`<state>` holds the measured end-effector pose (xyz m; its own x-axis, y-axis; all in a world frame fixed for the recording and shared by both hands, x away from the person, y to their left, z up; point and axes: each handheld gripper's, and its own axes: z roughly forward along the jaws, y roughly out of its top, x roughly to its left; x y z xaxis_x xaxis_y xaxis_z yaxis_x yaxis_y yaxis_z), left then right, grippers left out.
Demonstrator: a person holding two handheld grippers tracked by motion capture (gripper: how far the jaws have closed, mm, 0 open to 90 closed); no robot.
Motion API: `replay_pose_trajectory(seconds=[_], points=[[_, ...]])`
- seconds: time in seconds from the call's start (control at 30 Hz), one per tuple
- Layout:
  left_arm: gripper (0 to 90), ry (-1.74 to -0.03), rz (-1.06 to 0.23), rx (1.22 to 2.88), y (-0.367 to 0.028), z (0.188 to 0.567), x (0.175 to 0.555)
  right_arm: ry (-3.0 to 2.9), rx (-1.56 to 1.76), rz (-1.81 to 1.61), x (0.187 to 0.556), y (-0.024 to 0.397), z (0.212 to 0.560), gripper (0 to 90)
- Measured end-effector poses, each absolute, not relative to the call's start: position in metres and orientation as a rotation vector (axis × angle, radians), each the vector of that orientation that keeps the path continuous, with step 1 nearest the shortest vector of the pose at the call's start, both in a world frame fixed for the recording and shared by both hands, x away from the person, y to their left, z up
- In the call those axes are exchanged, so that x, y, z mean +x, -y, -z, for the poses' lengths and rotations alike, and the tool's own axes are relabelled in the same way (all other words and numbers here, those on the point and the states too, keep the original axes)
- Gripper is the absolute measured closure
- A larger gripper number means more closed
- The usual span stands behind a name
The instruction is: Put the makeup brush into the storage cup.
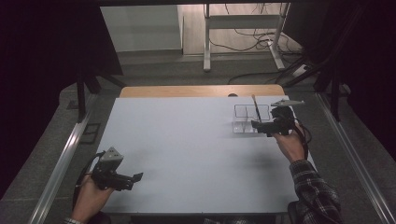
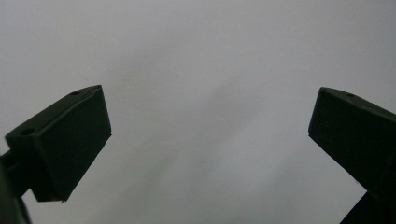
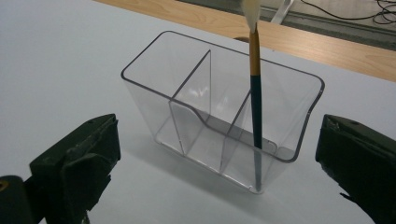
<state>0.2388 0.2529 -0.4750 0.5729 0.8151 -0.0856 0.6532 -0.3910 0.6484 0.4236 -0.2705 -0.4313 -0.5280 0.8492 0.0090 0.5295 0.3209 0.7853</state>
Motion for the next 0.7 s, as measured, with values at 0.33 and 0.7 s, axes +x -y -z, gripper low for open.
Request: replay_pose_trajectory(seconds=[0.33,0.7], points=[[0.0,-1.174,-0.325,2.145,-0.254,0.475,0.238,-2.217,1.195,-1.07,0.409,0.265,0.432,0.0],[0.0,-1.175,-0.31,2.153,-0.255,0.475,0.239,-2.255,1.189,-1.063,0.395,0.263,0.435,0.0]])
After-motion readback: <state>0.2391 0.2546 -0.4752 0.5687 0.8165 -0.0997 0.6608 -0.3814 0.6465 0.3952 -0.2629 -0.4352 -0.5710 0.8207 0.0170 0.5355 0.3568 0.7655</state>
